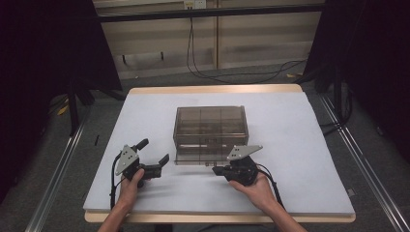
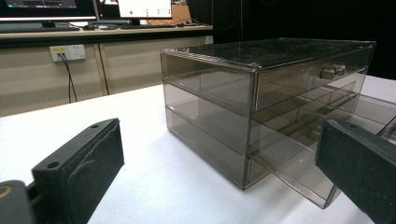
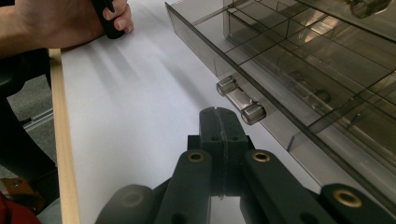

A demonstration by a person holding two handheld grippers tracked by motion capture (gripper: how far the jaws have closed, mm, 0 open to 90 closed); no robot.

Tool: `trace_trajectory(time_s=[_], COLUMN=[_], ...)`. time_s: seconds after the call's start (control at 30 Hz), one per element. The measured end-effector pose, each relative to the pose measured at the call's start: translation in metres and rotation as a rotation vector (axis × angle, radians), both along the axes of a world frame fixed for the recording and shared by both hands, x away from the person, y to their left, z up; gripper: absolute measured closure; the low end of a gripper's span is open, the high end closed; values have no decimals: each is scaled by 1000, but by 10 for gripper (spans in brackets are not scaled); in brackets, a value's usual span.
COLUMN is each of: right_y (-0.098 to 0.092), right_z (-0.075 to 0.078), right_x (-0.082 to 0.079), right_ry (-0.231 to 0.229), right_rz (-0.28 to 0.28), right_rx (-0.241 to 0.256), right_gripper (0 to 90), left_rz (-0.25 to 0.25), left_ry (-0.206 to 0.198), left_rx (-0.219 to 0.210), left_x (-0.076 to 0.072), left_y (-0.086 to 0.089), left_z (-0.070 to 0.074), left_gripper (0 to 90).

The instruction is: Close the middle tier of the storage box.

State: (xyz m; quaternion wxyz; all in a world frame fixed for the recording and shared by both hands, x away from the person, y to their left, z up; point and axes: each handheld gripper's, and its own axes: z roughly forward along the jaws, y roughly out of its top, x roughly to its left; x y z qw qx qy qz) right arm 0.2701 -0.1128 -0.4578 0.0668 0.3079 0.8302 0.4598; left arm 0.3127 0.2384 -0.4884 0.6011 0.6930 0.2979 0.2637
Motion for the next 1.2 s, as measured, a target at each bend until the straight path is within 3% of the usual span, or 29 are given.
trace_trajectory(time_s=[0.03,0.1,0.2,0.3,0.33,0.5,0.53,0.8,0.9,0.97,1.17,1.2], right_y=[0,0,0,2,2,3,3,7,8,9,11,11], right_z=[-1,-1,-4,-6,-7,-9,-9,-10,-10,-11,-12,-12], right_x=[0,1,2,2,3,5,5,5,6,6,6,6], right_ry=[-3,-6,-6,-10,-11,-18,-20,-27,-28,-30,-42,-46], right_rz=[-2,-4,-3,-7,-12,-17,-19,-23,-23,-23,-21,-20], right_rx=[4,10,2,-8,-8,-6,-4,-2,3,8,14,11], right_gripper=[900,900,900,900,900,900,900,900,900,900,900,900], left_rz=[-6,1,-5,3,-3,-1,-5,-5,0,-5,3,-3], left_ry=[-4,-1,-4,-3,-6,-4,-6,-5,-4,-6,-4,-7], left_rx=[24,2,22,-1,24,5,21,20,-1,23,-4,19], left_x=[0,0,0,0,0,0,0,0,0,0,-1,-1], left_y=[2,0,1,0,2,0,2,1,0,2,0,1], left_z=[0,0,0,0,0,0,0,0,0,0,0,0], left_gripper=[11,11,11,11,11,11,11,11,11,11,11,11])
